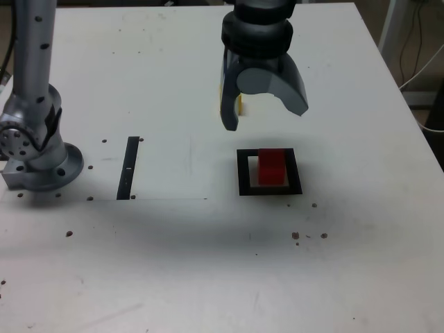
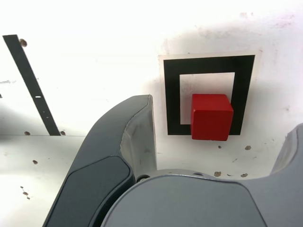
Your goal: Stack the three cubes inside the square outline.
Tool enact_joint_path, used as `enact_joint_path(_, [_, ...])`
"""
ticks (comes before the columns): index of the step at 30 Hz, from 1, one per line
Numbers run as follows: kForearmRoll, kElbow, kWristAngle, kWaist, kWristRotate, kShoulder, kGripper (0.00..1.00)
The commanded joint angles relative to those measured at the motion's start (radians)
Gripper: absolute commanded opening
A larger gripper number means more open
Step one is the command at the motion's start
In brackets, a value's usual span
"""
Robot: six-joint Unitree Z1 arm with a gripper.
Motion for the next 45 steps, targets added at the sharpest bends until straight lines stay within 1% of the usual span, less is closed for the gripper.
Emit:
enact_joint_path(1, [0.007, 0.010, 0.004, 0.014, 0.000, -0.013, 0.99])
enact_joint_path(8, [-0.001, 0.064, 0.013, 0.090, 0.033, -0.019, 0.99])
enact_joint_path(17, [-0.017, 0.088, 0.030, 0.202, 0.105, -0.018, 0.99])
enact_joint_path(23, [-0.028, 0.085, 0.043, 0.302, 0.169, -0.008, 0.99])
enact_joint_path(31, [-0.042, 0.054, 0.053, 0.414, 0.254, 0.036, 0.99])
enact_joint_path(38, [-0.049, 0.044, 0.055, 0.440, 0.306, 0.054, 0.99])
enact_joint_path(45, [-0.041, 0.054, 0.059, 0.441, 0.415, 0.057, 0.99])
